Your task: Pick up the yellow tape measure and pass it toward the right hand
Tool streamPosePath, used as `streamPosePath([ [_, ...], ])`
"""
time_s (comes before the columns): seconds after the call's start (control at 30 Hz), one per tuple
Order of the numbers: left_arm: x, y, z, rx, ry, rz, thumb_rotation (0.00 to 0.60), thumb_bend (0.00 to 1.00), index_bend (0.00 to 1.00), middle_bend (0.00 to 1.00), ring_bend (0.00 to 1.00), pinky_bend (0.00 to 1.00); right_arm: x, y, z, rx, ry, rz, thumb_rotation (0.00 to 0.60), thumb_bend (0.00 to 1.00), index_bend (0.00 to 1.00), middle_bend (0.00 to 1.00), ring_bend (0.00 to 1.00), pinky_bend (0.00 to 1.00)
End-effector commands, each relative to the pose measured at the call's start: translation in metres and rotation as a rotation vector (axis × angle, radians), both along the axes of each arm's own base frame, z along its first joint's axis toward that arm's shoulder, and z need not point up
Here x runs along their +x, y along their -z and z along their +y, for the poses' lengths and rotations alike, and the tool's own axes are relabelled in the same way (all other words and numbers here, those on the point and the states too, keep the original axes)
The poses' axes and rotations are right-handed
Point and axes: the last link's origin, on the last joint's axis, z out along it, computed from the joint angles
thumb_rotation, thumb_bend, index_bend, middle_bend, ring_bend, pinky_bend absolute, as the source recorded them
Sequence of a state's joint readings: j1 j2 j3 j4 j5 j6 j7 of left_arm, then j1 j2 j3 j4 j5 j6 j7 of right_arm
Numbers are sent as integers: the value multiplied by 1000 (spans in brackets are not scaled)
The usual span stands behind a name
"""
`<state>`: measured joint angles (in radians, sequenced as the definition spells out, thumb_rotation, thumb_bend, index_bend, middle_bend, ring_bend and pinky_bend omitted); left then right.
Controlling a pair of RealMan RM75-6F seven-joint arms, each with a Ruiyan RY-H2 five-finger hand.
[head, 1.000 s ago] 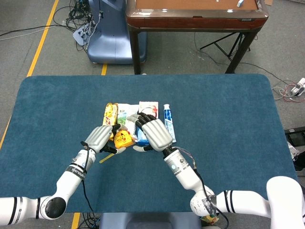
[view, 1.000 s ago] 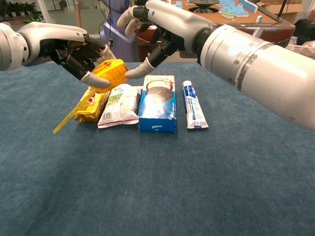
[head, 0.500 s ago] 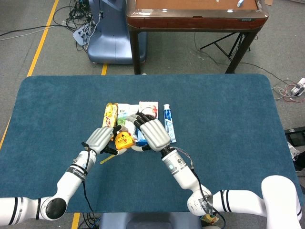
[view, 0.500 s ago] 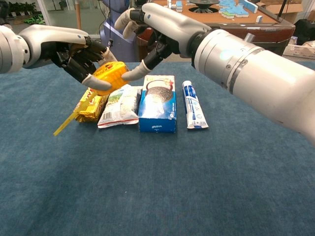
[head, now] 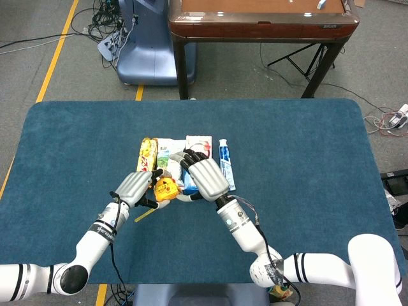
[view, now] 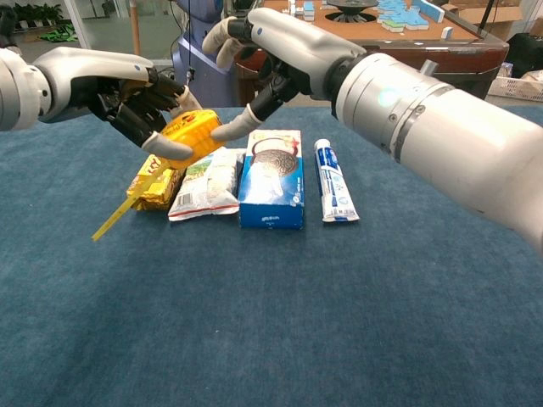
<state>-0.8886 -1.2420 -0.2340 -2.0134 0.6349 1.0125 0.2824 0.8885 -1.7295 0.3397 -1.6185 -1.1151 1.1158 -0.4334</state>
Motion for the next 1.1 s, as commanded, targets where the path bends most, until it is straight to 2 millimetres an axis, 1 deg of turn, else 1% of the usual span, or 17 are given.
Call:
streamPosePath([
  [0.03,-1,0,1,3,-2,0,594,246,436,456,376,236,-1,-1,-1,-6,2,2,600,159,189,235,165,244],
  [0.3,-3,0,2,8,-5,-4,595,246,436,457,376,236,-6,-7,-5,-32,14,13,600,160,198,241,165,244],
  [0.37,-4,-1,2,11,-7,-7,593,246,436,457,376,237,-8,-9,-7,-39,19,11,600,177,208,244,166,244],
  [0.47,-4,-2,3,14,-8,-9,593,246,436,457,376,236,-10,-11,-8,-50,23,8,600,200,257,256,166,244],
  [0.57,-4,-1,3,12,-5,-9,596,246,436,457,376,237,-9,-12,-9,-59,22,-8,600,238,331,274,170,244],
  [0.73,-3,0,3,7,-1,-11,594,246,436,457,377,237,-9,-11,-9,-61,15,-19,600,281,406,299,183,244],
  [0.83,-3,0,3,7,-1,-12,596,246,436,457,377,236,-9,-10,-8,-58,13,-24,600,327,442,320,192,244],
  [0.97,-3,0,4,9,-3,-12,594,246,436,456,376,237,-9,-10,-7,-51,11,-29,600,344,469,340,201,244],
  [1.1,-4,-1,4,9,-6,-13,594,246,436,457,376,237,-8,-9,-6,-39,13,-33,600,393,490,356,205,244],
])
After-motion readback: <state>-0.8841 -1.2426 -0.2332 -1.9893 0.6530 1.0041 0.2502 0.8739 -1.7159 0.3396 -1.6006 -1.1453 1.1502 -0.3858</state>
